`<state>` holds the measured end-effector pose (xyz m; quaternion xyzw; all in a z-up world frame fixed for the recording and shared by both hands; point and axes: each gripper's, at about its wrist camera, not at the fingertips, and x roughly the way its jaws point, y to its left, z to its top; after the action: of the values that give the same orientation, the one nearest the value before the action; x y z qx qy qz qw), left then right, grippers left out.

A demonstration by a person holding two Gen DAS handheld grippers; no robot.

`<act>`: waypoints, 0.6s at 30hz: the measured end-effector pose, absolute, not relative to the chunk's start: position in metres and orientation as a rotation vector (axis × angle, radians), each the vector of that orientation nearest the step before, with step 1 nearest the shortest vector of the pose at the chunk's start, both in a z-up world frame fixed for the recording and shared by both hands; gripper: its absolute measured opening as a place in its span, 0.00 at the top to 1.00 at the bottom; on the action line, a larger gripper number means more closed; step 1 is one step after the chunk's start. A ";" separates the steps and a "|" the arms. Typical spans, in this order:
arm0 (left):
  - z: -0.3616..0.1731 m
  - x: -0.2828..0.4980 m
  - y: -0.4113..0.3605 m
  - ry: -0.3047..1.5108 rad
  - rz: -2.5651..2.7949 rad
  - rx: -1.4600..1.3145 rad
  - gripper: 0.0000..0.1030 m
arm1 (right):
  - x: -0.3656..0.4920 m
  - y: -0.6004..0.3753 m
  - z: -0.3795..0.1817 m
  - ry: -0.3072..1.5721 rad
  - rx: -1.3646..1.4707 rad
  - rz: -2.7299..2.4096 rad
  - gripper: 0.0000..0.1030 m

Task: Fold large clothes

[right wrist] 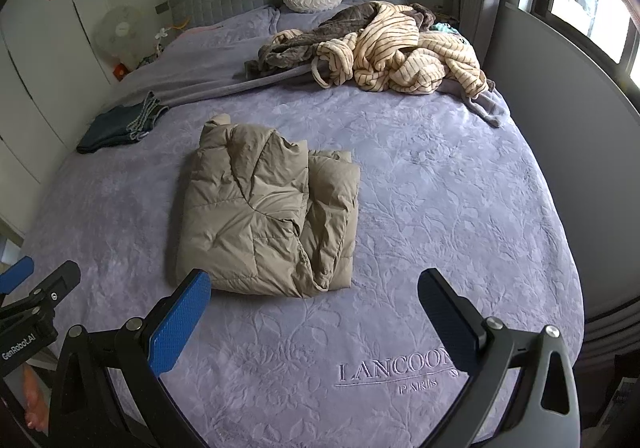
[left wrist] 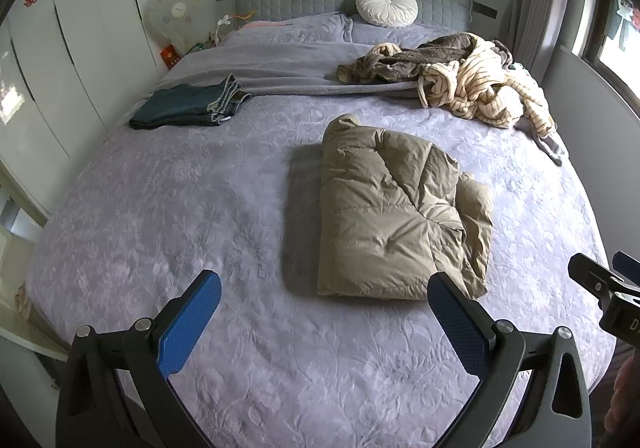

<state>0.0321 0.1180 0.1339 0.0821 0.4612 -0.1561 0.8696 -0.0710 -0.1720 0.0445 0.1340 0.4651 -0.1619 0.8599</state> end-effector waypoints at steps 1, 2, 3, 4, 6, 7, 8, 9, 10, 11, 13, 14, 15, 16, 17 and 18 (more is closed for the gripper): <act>0.135 0.032 0.118 0.964 -0.327 0.171 0.00 | -0.070 -0.171 0.043 0.977 0.283 -0.339 0.00; 0.135 0.032 0.118 0.963 -0.326 0.171 0.00 | -0.071 -0.171 0.044 0.977 0.283 -0.339 0.00; 0.134 0.032 0.118 0.964 -0.327 0.172 0.00 | -0.072 -0.171 0.045 0.977 0.284 -0.340 0.00; 0.134 0.032 0.118 0.964 -0.327 0.172 0.00 | -0.072 -0.170 0.044 0.975 0.285 -0.342 0.00; 0.135 0.030 0.119 0.964 -0.324 0.170 0.00 | -0.072 -0.170 0.044 0.975 0.284 -0.343 0.00; 0.135 0.030 0.119 0.965 -0.324 0.168 0.00 | -0.072 -0.169 0.044 0.975 0.284 -0.343 0.00; 0.135 0.030 0.119 0.965 -0.325 0.169 0.00 | -0.072 -0.170 0.045 0.975 0.284 -0.342 0.00; 0.135 0.030 0.119 0.964 -0.325 0.170 0.00 | -0.073 -0.169 0.045 0.974 0.285 -0.344 0.00; 0.135 0.031 0.119 0.963 -0.325 0.171 0.00 | -0.073 -0.168 0.044 0.974 0.285 -0.344 0.00; 0.134 0.031 0.119 0.963 -0.326 0.171 0.00 | -0.073 -0.169 0.045 0.975 0.286 -0.344 0.00; 0.135 0.031 0.119 0.963 -0.325 0.171 0.00 | -0.073 -0.168 0.044 0.974 0.286 -0.346 0.00; 0.135 0.030 0.119 0.963 -0.324 0.172 0.00 | -0.073 -0.168 0.044 0.974 0.287 -0.346 0.00; 0.134 0.031 0.119 0.963 -0.326 0.171 0.00 | -0.073 -0.168 0.045 0.974 0.287 -0.346 0.00; 0.135 0.030 0.119 0.964 -0.325 0.171 0.00 | -0.073 -0.167 0.044 0.973 0.287 -0.349 0.00; 0.135 0.030 0.119 0.964 -0.325 0.171 0.00 | -0.073 -0.167 0.045 0.973 0.287 -0.349 0.00; 0.134 0.030 0.119 0.963 -0.325 0.171 0.00 | -0.074 -0.168 0.045 0.972 0.288 -0.348 0.00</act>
<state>0.0305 0.1189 0.1342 0.0816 0.4605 -0.1554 0.8701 -0.0735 -0.1677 0.0452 0.1371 0.4632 -0.1660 0.8597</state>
